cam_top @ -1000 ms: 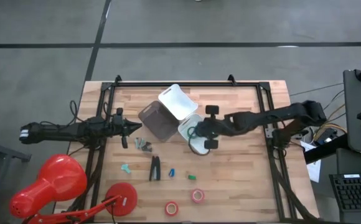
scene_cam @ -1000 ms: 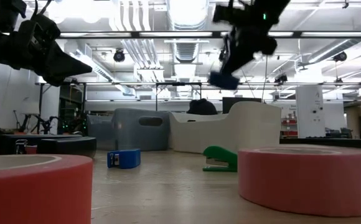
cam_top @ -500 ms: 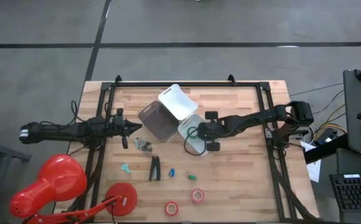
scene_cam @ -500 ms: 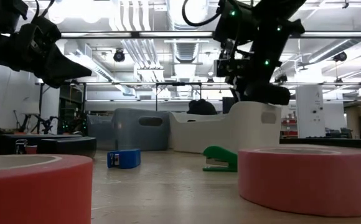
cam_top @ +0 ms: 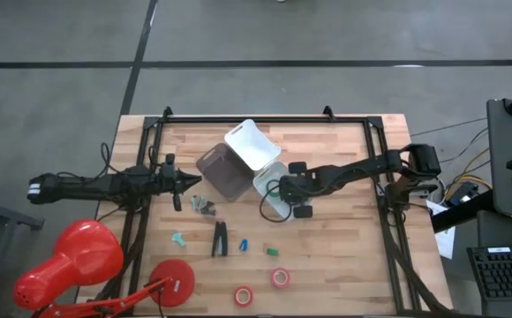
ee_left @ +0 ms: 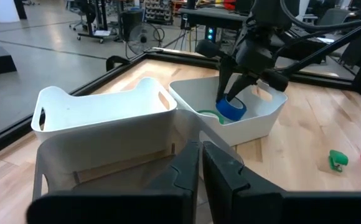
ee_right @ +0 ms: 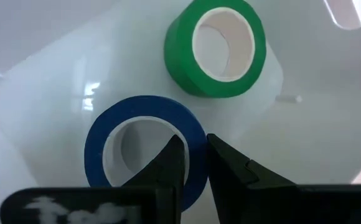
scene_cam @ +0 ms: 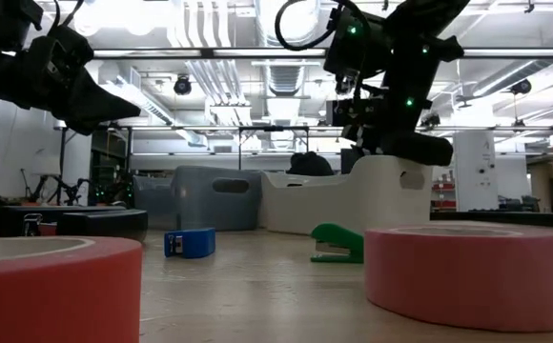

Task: Pick and place Stapler, Stapler remover, tape
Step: Put the blue tape into the bottom white bin, then put the pink tape into the bottom white bin

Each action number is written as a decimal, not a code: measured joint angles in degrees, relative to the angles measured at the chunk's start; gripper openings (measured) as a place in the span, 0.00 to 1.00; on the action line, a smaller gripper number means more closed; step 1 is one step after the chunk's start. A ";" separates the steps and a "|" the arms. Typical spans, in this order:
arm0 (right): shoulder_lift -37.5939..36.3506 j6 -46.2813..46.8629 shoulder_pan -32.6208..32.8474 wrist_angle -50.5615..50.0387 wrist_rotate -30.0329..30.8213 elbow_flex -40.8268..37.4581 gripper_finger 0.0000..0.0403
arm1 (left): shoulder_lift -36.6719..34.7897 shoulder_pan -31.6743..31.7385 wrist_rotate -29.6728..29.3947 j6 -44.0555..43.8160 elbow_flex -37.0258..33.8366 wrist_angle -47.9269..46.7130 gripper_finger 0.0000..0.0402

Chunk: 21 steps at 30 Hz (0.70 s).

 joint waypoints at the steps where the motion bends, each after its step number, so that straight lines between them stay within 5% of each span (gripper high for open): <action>1: 0.00 -0.04 0.00 0.02 -0.20 0.00 0.14 | 0.00 0.00 0.00 0.00 0.00 0.00 0.06; 21: -1.37 1.21 1.26 -1.93 3.30 4.86 0.42 | 0.02 0.01 0.00 -0.02 0.00 -0.04 0.06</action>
